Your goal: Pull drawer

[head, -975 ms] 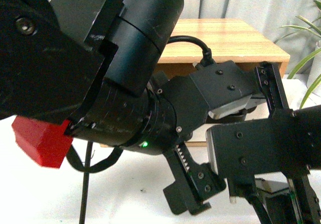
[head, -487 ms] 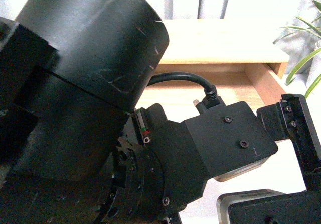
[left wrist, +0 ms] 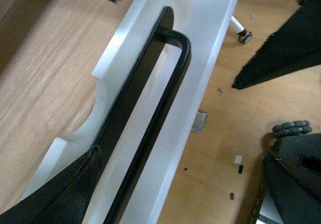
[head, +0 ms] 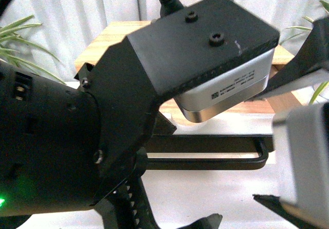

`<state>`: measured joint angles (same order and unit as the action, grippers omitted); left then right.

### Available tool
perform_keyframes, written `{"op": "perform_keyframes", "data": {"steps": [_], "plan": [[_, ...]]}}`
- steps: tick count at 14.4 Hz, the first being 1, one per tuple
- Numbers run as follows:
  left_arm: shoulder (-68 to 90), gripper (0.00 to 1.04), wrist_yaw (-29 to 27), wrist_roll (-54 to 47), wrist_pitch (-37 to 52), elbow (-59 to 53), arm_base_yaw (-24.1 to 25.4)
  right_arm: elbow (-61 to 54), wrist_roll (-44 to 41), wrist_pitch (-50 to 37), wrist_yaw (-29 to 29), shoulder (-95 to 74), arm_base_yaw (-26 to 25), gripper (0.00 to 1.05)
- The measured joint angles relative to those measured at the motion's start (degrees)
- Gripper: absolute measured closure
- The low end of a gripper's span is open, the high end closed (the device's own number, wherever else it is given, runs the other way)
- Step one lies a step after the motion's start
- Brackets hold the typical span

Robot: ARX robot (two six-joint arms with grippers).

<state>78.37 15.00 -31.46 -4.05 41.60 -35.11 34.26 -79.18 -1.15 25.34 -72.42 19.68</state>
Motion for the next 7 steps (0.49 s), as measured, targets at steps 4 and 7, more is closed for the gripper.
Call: {"op": "perform_keyframes", "data": {"steps": [4, 7], "plan": [[-13.90, 0.07, 7.67, 7.39, 6.12, -2.19, 8.74, 2.25, 17.53, -9.64, 6.12, 4.50, -8.87, 0.06], [-22.91, 0.07, 7.89, 22.88, 16.83, -7.48, 25.64, 2.03, 42.64, -22.18, -2.91, -0.57, -18.64, 0.06]]}}
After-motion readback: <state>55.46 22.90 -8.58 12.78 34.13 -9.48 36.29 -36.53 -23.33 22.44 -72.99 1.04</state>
